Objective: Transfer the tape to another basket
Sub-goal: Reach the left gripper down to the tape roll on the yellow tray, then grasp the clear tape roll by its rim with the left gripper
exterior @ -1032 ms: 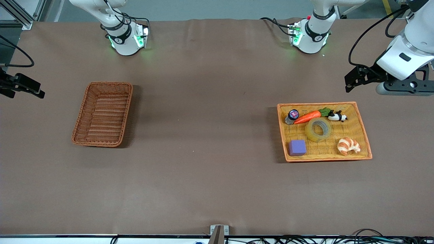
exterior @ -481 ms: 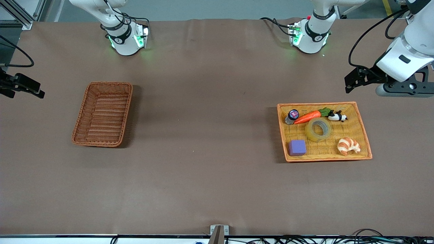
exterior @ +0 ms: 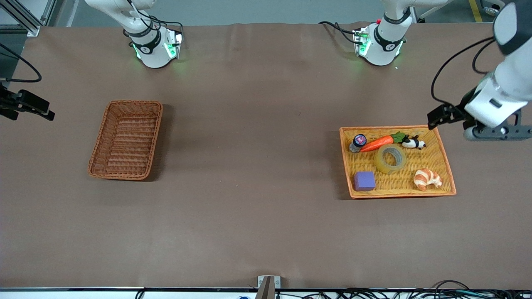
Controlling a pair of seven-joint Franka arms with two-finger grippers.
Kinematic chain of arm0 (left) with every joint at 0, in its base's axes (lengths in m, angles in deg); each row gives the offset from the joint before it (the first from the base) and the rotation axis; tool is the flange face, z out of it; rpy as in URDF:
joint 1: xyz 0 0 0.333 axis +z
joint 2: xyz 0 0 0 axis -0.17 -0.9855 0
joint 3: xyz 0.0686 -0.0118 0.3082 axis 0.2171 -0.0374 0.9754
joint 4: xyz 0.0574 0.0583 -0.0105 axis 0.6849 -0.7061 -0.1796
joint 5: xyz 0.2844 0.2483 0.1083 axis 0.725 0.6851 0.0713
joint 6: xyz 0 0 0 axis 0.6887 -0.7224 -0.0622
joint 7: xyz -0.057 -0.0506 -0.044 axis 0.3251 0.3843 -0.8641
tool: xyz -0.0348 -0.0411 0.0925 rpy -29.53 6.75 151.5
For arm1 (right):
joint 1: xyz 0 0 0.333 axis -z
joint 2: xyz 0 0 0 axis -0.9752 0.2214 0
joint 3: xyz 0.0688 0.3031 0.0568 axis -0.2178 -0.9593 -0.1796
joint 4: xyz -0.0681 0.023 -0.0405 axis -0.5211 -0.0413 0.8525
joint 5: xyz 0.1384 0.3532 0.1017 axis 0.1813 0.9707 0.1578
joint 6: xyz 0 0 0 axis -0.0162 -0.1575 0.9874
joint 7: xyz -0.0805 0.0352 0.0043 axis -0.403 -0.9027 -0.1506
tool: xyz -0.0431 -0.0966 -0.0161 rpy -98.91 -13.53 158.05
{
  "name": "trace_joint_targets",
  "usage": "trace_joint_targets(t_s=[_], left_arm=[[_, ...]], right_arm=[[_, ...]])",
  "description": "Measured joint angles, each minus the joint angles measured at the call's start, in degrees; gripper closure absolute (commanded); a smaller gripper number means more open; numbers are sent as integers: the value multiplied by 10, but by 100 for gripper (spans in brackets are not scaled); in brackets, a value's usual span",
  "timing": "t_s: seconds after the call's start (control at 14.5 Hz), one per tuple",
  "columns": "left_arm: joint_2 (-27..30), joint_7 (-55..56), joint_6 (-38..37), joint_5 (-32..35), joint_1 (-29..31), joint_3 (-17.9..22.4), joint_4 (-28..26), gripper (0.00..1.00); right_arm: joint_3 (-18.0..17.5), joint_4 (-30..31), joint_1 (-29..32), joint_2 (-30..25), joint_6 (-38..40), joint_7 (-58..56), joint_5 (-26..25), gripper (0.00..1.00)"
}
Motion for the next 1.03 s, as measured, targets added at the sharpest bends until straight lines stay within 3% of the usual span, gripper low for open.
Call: trace_joint_targets(t_s=[0.28, 1.03], left_arm=[[-47, -3, 117, 0, 2, 21, -77, 0], [-191, -3, 300, 0, 2, 22, -153, 1]], right_arm=[[0, 0, 0, 0, 0, 0, 0, 0], [0, 1, 0, 0, 0, 0, 0, 0]])
